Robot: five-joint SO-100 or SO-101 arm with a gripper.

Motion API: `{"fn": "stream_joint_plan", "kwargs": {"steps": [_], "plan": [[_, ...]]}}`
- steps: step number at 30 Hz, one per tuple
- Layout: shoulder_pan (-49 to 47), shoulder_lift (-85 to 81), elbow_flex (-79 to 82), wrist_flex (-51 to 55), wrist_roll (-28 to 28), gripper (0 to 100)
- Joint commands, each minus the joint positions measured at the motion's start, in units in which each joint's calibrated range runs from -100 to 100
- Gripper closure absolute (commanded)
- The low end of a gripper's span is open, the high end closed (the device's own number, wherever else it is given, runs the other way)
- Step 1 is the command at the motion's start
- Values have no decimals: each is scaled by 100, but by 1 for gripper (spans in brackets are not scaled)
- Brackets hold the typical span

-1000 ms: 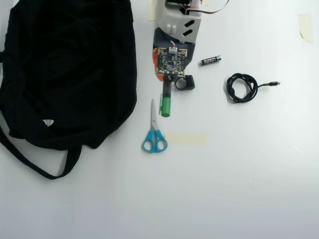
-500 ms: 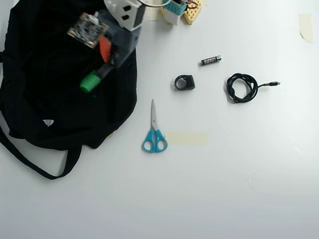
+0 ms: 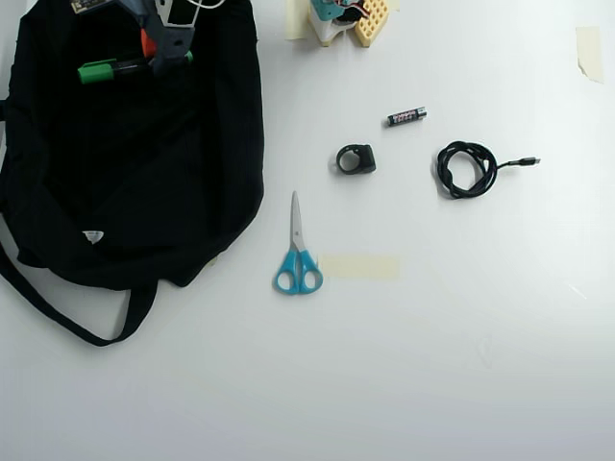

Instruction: Put the green marker into the black bag

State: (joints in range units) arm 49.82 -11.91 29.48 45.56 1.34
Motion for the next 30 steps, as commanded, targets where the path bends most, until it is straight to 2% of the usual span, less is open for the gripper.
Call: {"fn": "stream_joint_plan", "kwargs": {"steps": [1, 4, 6, 8, 12, 13, 14, 16, 17, 19, 23, 30], "plan": [[52, -128, -28, -189, 7, 96], [52, -128, -19, -163, 7, 71], [22, -136, -19, -154, 7, 63], [-105, -244, -19, -85, -3, 58], [-846, -452, -199, 742, -14, 58], [-1145, -900, -217, 1043, -8, 58], [-1451, -1456, -217, 1258, -8, 64], [-1945, -2195, -208, 1637, -8, 83], [-2371, -2510, -136, 1715, -14, 98], [-3194, -2983, -55, 1922, -14, 98], [-5213, -3356, 1050, 1543, 44, 98], [-5505, -5190, 2542, 1999, 23, 98]]}}
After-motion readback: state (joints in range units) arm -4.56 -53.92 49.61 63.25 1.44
